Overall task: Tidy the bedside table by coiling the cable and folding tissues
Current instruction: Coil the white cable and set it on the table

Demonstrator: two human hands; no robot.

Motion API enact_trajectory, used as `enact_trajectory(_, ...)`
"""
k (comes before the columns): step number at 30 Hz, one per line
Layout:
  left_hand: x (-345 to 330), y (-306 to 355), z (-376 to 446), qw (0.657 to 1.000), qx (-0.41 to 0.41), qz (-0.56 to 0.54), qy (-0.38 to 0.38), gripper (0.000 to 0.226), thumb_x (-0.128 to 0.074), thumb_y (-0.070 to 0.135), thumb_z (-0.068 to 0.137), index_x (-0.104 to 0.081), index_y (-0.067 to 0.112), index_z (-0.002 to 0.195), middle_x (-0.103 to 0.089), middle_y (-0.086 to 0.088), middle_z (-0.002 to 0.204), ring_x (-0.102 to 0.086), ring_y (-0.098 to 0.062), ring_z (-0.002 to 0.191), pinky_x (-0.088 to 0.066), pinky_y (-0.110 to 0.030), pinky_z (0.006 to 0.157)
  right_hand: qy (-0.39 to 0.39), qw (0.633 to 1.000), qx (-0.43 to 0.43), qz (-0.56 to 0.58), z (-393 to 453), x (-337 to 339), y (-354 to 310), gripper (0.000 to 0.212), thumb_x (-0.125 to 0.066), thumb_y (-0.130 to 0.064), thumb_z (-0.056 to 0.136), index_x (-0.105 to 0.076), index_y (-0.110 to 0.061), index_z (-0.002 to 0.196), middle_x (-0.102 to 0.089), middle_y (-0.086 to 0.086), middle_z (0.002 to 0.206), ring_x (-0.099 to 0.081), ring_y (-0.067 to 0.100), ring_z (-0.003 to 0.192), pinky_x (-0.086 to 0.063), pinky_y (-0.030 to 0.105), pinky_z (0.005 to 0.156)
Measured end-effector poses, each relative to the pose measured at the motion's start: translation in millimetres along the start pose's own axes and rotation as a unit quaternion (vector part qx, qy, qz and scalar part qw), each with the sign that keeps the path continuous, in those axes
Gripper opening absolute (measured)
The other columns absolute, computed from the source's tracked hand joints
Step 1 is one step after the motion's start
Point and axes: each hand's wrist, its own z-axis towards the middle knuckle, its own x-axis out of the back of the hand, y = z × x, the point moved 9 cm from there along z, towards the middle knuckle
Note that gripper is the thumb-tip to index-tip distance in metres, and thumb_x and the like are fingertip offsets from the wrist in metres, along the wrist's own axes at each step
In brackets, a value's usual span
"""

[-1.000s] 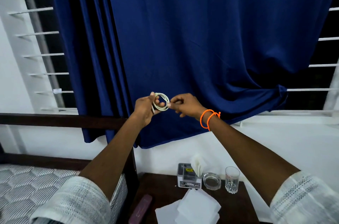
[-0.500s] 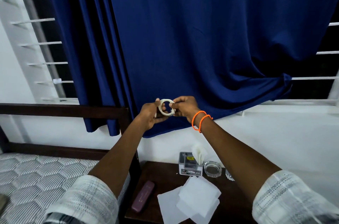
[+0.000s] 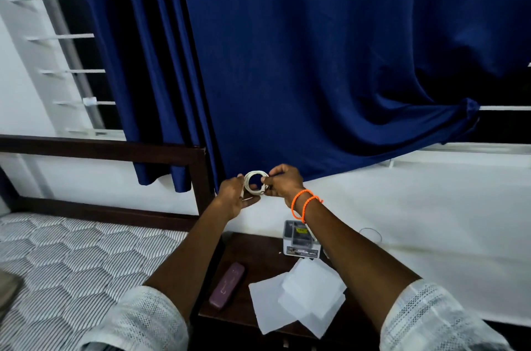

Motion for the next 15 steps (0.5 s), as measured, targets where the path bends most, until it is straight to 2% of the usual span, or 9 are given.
enact_trajectory(4, 15, -24, 10, 1.000, 0.015, -0.002, 0.024, 0.015, -0.047, 0.008, 0.107, -0.058, -0.001, 0.111, -0.065, -0.018, 0.088, -0.066, -0.030, 0.078, -0.055, -0.049, 0.080, 0.011, 1.000, -0.018, 0.010, 2, -5, 28, 0.024, -0.080, 0.005, 0.079, -0.060, -0.009, 0.077, -0.065, 0.017, 0.082, -0.065, 0.024, 0.063, -0.061, 0.035, 0.058)
enact_trajectory(6, 22, -36, 15, 0.999, 0.024, 0.005, 0.036, 0.011, -0.051, 0.006, 0.105, -0.058, 0.000, 0.112, -0.065, -0.016, 0.091, -0.065, -0.028, 0.078, -0.054, -0.049, 0.088, 0.016, 0.999, -0.030, 0.015, 4, -8, 44, 0.021, -0.079, 0.006, 0.078, -0.063, -0.007, 0.074, -0.067, 0.019, 0.082, -0.066, 0.027, 0.066, -0.061, 0.035, 0.061)
enact_trajectory(8, 29, -49, 22, 0.998, 0.033, 0.004, 0.045, 0.009, -0.056, 0.006, 0.103, -0.060, 0.000, 0.108, -0.065, -0.018, 0.098, -0.065, -0.028, 0.082, -0.055, -0.046, 0.090, 0.024, 0.998, -0.044, 0.031, 7, -9, 60, 0.019, -0.079, 0.009, 0.077, -0.065, -0.005, 0.075, -0.068, 0.020, 0.083, -0.067, 0.030, 0.070, -0.061, 0.036, 0.061)
enact_trajectory(10, 38, -61, 27, 0.997, 0.050, 0.003, 0.061, 0.005, -0.061, 0.005, 0.100, -0.063, 0.002, 0.102, -0.064, -0.017, 0.097, -0.064, -0.025, 0.082, -0.057, -0.042, 0.084, 0.030, 0.996, -0.060, 0.051, 9, -10, 78, 0.016, -0.078, 0.011, 0.076, -0.068, 0.000, 0.081, -0.068, 0.021, 0.084, -0.067, 0.031, 0.072, -0.063, 0.039, 0.065)
enact_trajectory(12, 47, -74, 35, 0.995, 0.067, 0.015, 0.072, 0.011, -0.065, 0.006, 0.098, -0.067, 0.003, 0.108, -0.062, -0.014, 0.093, -0.061, -0.022, 0.082, -0.058, -0.037, 0.080, 0.033, 0.995, -0.074, 0.063, 13, -12, 95, 0.016, -0.077, 0.013, 0.076, -0.070, 0.004, 0.088, -0.068, 0.024, 0.085, -0.067, 0.032, 0.074, -0.064, 0.043, 0.072)
enact_trajectory(14, 56, -86, 44, 0.993, 0.075, 0.042, 0.082, 0.021, -0.068, 0.009, 0.096, -0.069, 0.005, 0.116, -0.062, -0.013, 0.100, -0.058, -0.019, 0.084, -0.056, -0.032, 0.077, 0.032, 0.993, -0.088, 0.071, 15, -14, 113, 0.017, -0.076, 0.014, 0.076, -0.071, 0.006, 0.090, -0.068, 0.026, 0.087, -0.068, 0.034, 0.076, -0.062, 0.046, 0.079)
enact_trajectory(15, 61, -93, 49, 0.991, 0.077, 0.056, 0.094, 0.022, -0.070, 0.011, 0.095, -0.070, 0.005, 0.116, -0.062, -0.012, 0.100, -0.057, -0.017, 0.079, -0.055, -0.029, 0.070, 0.031, 0.993, -0.093, 0.072, 17, -15, 122, 0.017, -0.076, 0.014, 0.076, -0.071, 0.008, 0.091, -0.069, 0.027, 0.087, -0.069, 0.034, 0.077, -0.062, 0.046, 0.079)
